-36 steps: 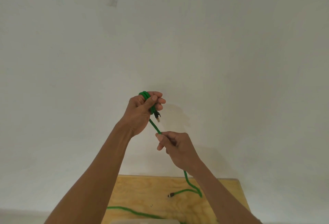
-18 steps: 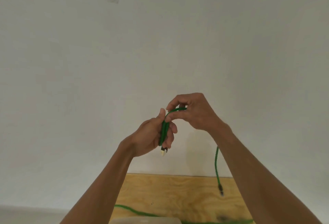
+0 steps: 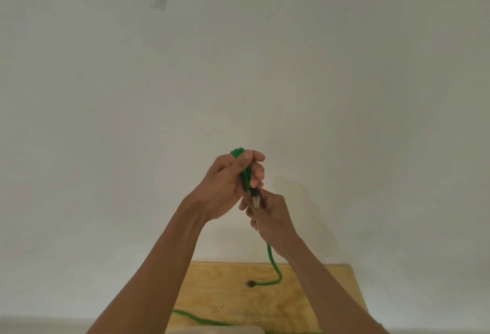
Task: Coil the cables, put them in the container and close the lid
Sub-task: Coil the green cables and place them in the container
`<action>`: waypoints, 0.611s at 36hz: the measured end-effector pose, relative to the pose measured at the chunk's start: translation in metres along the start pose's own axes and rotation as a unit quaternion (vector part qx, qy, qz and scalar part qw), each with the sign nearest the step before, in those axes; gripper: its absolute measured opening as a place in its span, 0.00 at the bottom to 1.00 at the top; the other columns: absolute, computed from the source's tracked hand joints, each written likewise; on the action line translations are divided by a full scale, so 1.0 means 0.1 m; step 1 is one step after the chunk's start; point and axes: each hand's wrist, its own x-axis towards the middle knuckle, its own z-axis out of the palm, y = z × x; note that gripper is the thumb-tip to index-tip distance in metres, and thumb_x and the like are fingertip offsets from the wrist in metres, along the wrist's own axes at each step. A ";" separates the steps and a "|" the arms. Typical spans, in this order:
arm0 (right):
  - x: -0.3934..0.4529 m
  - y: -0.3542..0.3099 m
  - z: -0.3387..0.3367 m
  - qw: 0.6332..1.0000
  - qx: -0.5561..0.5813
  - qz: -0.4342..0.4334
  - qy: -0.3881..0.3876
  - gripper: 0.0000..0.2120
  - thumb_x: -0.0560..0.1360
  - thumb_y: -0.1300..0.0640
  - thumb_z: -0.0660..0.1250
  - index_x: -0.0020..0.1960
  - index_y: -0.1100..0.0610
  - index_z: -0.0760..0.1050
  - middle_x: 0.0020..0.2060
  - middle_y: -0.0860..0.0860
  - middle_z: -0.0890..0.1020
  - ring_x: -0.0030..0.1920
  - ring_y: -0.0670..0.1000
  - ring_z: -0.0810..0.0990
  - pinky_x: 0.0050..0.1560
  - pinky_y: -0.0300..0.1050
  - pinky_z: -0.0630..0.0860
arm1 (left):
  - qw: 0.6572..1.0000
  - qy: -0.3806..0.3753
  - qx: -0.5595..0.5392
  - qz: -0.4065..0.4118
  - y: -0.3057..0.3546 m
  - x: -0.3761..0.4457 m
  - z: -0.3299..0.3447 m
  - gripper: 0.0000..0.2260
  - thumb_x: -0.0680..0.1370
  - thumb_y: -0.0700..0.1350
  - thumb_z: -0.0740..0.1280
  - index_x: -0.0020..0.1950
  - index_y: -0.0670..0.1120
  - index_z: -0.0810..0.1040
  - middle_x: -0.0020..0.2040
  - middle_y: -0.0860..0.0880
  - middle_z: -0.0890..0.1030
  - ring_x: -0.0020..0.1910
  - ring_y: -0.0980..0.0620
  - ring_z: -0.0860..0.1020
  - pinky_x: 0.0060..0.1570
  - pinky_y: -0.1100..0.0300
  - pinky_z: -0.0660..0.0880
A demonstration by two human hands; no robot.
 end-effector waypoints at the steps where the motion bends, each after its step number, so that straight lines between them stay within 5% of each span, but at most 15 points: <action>1: -0.02 0.00 0.02 1.000 0.001 0.000 0.007 0.14 0.81 0.59 0.64 0.38 0.61 0.79 0.24 0.46 0.72 0.26 0.47 0.64 0.26 0.40 0.59 | 1.000 0.007 0.011 0.004 0.01 0.02 -0.02 0.13 0.82 0.46 0.59 0.55 0.37 0.77 0.35 0.46 0.78 0.34 0.48 0.73 0.41 0.56 0.76; 6: -0.09 -0.03 0.08 0.999 -0.006 -0.003 0.052 0.11 0.80 0.57 0.67 0.45 0.64 0.82 0.26 0.44 0.78 0.26 0.44 0.68 0.27 0.34 0.65 | 0.997 0.049 0.051 0.031 -0.03 0.09 -0.09 0.13 0.82 0.45 0.59 0.58 0.38 0.77 0.37 0.47 0.79 0.34 0.51 0.73 0.45 0.57 0.76; 8: -0.13 -0.05 0.09 0.998 0.014 0.014 0.060 0.07 0.79 0.57 0.69 0.52 0.60 0.82 0.31 0.47 0.84 0.27 0.45 0.69 0.28 0.35 0.66 | 0.994 0.073 0.073 0.045 -0.02 0.11 -0.12 0.13 0.82 0.45 0.60 0.59 0.38 0.77 0.37 0.48 0.79 0.33 0.52 0.73 0.44 0.56 0.76; 11: -0.18 -0.06 0.09 0.996 0.006 0.023 0.081 0.14 0.76 0.55 0.72 0.61 0.50 0.74 0.38 0.51 0.87 0.28 0.43 0.73 0.32 0.37 0.69 | 0.984 0.098 0.136 0.054 0.01 0.11 -0.20 0.15 0.80 0.48 0.62 0.59 0.38 0.77 0.37 0.48 0.80 0.33 0.52 0.73 0.45 0.55 0.76; 16: -0.19 -0.26 0.01 0.987 -0.146 -0.055 0.035 0.14 0.76 0.60 0.69 0.58 0.49 0.71 0.39 0.49 0.87 0.28 0.43 0.76 0.33 0.36 0.73 | 0.953 0.114 0.278 0.031 -0.06 0.01 -0.29 0.12 0.84 0.44 0.61 0.56 0.36 0.79 0.41 0.49 0.82 0.36 0.49 0.75 0.41 0.53 0.74; 22: 0.00 -0.62 -0.15 0.909 -0.394 -0.125 -0.061 0.14 0.75 0.57 0.69 0.50 0.41 0.68 0.42 0.43 0.85 0.39 0.44 0.81 0.47 0.52 0.79 | 0.906 0.083 0.415 0.010 -0.10 -0.06 -0.25 0.17 0.85 0.39 0.56 0.39 0.41 0.76 0.34 0.51 0.77 0.30 0.57 0.75 0.36 0.60 0.73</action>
